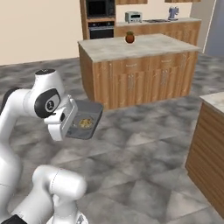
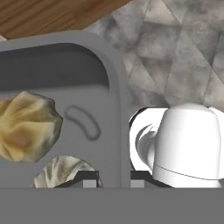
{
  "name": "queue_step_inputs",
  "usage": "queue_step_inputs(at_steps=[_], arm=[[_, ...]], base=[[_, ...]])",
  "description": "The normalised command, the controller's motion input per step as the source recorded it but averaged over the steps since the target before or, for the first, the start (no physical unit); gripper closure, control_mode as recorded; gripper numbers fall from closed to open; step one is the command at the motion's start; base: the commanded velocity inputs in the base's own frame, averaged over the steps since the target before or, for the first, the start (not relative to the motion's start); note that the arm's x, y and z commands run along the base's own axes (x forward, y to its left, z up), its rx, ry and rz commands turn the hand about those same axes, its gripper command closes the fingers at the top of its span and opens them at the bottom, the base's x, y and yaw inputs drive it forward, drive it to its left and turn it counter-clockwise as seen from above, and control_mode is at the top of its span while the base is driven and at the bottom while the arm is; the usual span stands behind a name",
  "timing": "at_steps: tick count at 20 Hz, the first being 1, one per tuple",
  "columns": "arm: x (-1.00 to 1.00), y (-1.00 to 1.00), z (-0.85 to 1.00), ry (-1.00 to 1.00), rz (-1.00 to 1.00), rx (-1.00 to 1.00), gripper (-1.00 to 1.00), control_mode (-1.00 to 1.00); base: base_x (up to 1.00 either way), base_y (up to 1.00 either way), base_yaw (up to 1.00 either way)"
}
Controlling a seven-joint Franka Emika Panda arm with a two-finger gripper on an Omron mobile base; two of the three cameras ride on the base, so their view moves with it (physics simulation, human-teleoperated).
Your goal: Place two dumplings into each of the tupperware containers and then place the containers in the fridge.
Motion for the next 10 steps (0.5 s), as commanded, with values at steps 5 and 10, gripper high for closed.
queue_step_inputs(at_steps=[5,10], arm=[[0.0,0.0,0.0,0.0,0.0,0.0,1.0,1.0],[0.0,0.0,0.0,0.0,0.0,0.0,1.0,1.0]], base=[[0.99,1.0,-0.34],[0.72,1.0,-0.36]])
